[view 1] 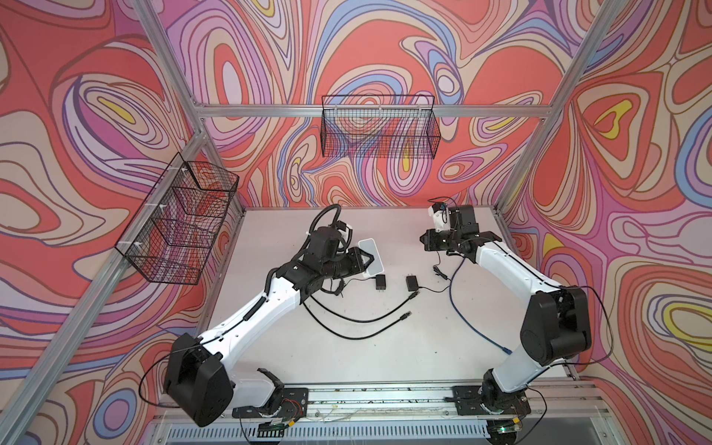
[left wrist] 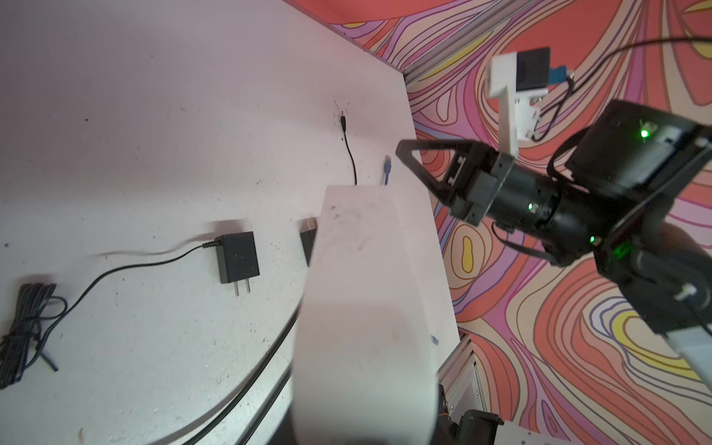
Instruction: Insert the plug into the switch port
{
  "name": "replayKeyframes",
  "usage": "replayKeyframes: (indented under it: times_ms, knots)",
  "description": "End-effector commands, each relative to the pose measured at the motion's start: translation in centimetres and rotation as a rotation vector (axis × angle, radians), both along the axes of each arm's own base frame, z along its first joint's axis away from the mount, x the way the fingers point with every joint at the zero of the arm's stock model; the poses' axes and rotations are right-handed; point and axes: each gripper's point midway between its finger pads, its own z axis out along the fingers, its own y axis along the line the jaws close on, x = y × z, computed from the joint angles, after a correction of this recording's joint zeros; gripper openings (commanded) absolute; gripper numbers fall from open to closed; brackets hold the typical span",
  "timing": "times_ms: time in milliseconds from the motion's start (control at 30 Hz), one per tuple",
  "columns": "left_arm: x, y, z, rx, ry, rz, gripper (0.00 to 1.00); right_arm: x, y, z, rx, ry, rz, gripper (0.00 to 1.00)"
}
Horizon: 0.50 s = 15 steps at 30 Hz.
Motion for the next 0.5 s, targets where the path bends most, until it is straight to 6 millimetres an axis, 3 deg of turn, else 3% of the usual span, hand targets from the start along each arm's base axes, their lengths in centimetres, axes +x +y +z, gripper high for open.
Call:
replayKeyframes:
  times_ms: [0,167,300,467]
  knots:
    - [1.8,-1.0,2.0,-0.054,-0.069,-0.01,0.12,-1.6,-0.1,-0.4,0.004,0.002,0.003,0.0]
    - [1.9,-1.5,0.9,-0.075,-0.037,-0.021,0.12,-1.4,-2.8,-2.4,-0.123,0.051,-0.106,0.0]
    - [1.5,-1.0,0.3,-0.054,-0.031,-0.008,0.12,0.5,-4.8,-5.5,-0.242,0.139,-0.206,0.14]
    - [0.9,-0.1,0.3,-0.023,-0.038,0.0,0.12,1.8,-6.4,-9.9,-0.341,0.277,-0.305,0.14]
